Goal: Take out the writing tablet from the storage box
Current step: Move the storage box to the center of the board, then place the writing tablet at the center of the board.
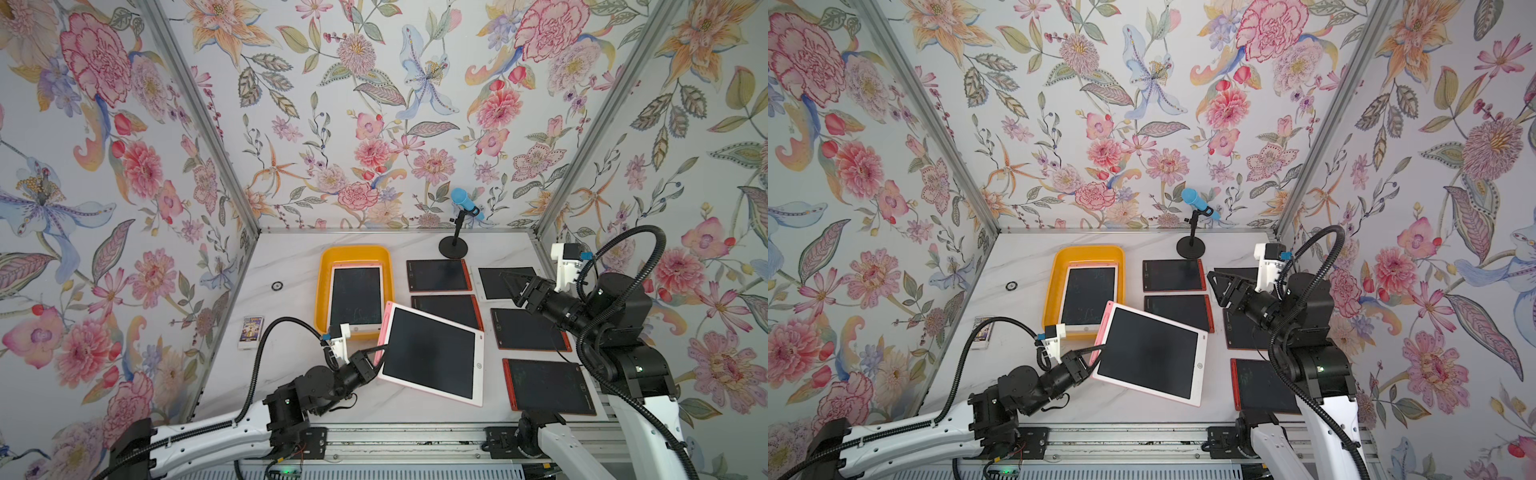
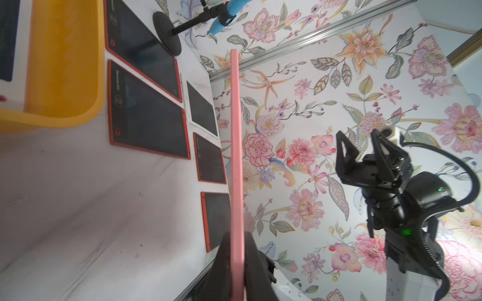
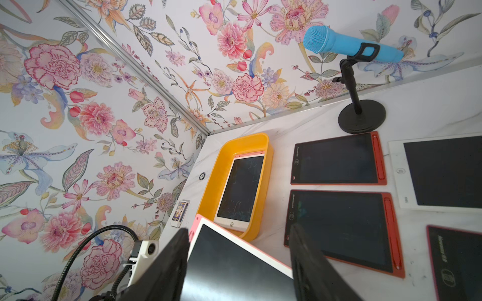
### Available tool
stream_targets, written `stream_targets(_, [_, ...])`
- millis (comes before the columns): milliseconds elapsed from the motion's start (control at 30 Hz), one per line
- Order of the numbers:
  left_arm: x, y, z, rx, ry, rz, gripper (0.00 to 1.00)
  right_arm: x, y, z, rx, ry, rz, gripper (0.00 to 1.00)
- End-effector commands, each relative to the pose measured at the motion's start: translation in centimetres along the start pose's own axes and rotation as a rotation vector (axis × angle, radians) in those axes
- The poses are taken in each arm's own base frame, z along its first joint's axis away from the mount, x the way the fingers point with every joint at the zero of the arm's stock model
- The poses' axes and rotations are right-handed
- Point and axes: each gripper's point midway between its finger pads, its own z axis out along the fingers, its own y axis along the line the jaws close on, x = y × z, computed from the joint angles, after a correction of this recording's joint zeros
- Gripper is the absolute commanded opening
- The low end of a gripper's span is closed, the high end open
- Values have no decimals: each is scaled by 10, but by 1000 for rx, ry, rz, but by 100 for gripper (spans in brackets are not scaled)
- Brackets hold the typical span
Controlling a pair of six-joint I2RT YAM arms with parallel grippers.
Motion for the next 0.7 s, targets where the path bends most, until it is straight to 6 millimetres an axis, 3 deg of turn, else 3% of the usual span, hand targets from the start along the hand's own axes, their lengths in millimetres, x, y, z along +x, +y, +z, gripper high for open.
stream_targets(0, [-17, 2, -5, -9, -224, -75, 0, 6, -2, -2, 17, 0, 16, 61])
stream_targets(233, [8, 8, -10, -26, -285, -114, 0, 19, 0, -9, -2, 6, 18, 61])
stream_targets(267, [12, 22, -13, -52, -289, -105, 0, 20, 0, -9, -5, 7, 20, 61])
stream_targets(400, [26, 45, -13, -91, -275, -159, 0, 24, -1, -12, -6, 5, 27, 61])
stream_targets(667, [48, 72, -3, -138, -251, -223, 0, 28, -2, -15, -11, 4, 33, 61])
